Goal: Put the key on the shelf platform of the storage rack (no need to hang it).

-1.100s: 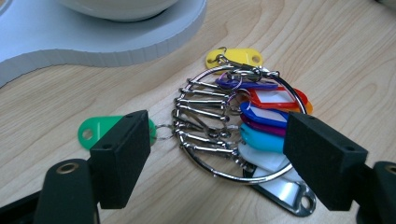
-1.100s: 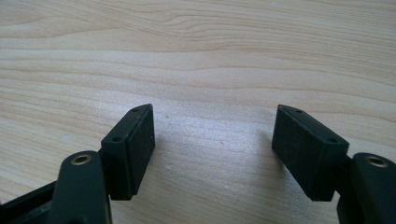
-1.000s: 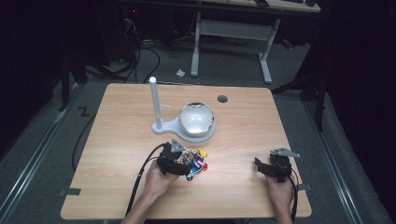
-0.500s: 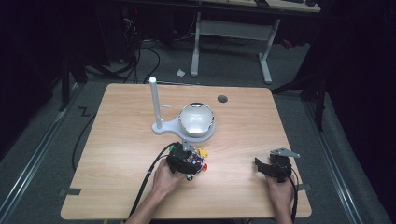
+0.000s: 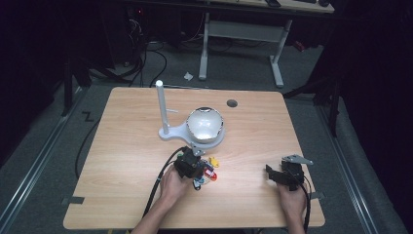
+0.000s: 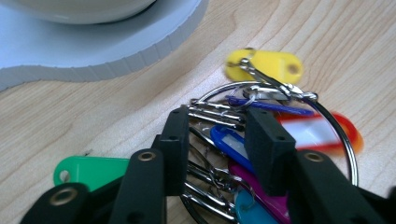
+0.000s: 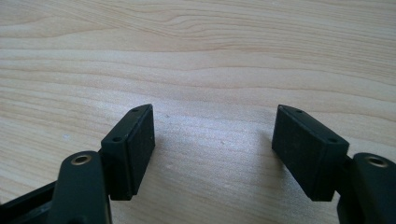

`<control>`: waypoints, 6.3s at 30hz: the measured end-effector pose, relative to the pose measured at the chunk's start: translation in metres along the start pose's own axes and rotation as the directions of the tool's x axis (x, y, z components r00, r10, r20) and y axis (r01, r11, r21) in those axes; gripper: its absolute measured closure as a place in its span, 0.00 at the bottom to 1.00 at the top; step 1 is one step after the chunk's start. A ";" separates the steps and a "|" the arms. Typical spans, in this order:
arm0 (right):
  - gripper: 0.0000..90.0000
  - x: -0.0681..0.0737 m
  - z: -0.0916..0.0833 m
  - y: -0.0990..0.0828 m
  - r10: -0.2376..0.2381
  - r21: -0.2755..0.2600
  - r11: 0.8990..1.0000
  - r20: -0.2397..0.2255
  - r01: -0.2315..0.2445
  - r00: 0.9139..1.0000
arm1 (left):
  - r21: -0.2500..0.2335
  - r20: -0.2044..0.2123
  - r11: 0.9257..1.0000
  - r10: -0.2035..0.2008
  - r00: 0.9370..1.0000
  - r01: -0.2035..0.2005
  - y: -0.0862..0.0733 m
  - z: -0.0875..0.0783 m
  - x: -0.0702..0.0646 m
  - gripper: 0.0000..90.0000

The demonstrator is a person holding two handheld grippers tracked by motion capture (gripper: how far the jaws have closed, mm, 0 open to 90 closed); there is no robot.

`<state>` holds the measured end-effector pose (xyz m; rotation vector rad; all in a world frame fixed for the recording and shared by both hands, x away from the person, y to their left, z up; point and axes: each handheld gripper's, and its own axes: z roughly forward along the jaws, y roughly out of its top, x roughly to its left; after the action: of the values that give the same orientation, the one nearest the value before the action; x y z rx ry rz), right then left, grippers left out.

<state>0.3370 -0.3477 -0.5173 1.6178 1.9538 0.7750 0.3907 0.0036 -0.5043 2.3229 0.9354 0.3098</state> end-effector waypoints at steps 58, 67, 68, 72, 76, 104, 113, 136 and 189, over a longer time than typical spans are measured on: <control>0.33 0.000 0.000 0.000 -0.001 0.000 1.000 -0.003 0.001 1.000 | -0.295 0.150 0.956 0.047 0.988 0.000 0.033 -0.134 0.030 0.99; 0.33 0.000 0.000 0.000 -0.001 0.003 1.000 -0.003 0.001 1.000 | -0.315 0.164 0.949 0.069 0.984 -0.014 0.048 -0.148 0.034 0.99; 0.33 0.000 0.000 0.000 -0.001 0.003 1.000 -0.003 0.001 1.000 | -0.314 0.165 0.949 0.072 0.984 -0.016 0.050 -0.150 0.035 0.99; 0.33 0.000 0.000 0.000 -0.001 0.003 1.000 -0.003 0.001 1.000 | -0.323 0.172 0.946 0.082 0.982 -0.022 0.058 -0.156 0.037 0.99; 0.33 0.000 0.000 0.000 -0.001 0.001 1.000 -0.004 0.001 1.000 | -0.334 0.173 0.942 0.092 0.981 -0.029 0.066 -0.165 0.037 0.99; 0.32 0.000 0.000 0.000 -0.006 0.001 1.000 -0.005 0.006 1.000 | -0.397 0.214 0.918 0.085 0.973 0.008 0.130 -0.192 0.063 0.99; 0.32 0.000 0.000 0.000 -0.006 0.001 1.000 -0.005 0.006 1.000 | -0.397 0.210 0.918 0.077 0.975 0.013 0.151 -0.189 0.069 0.99; 0.32 0.000 0.000 0.000 -0.010 0.001 1.000 -0.005 0.010 1.000 | -0.388 0.191 0.920 0.023 0.981 0.054 0.183 -0.172 0.088 0.99; 0.32 0.000 0.000 0.000 -0.011 0.001 1.000 -0.007 0.011 1.000 | -0.281 0.122 0.958 -0.024 0.992 0.057 0.169 -0.118 0.091 0.98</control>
<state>0.3365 -0.3475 -0.5173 1.6062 1.9666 0.7765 0.4993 0.0245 -0.3082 2.0334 0.8213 0.2675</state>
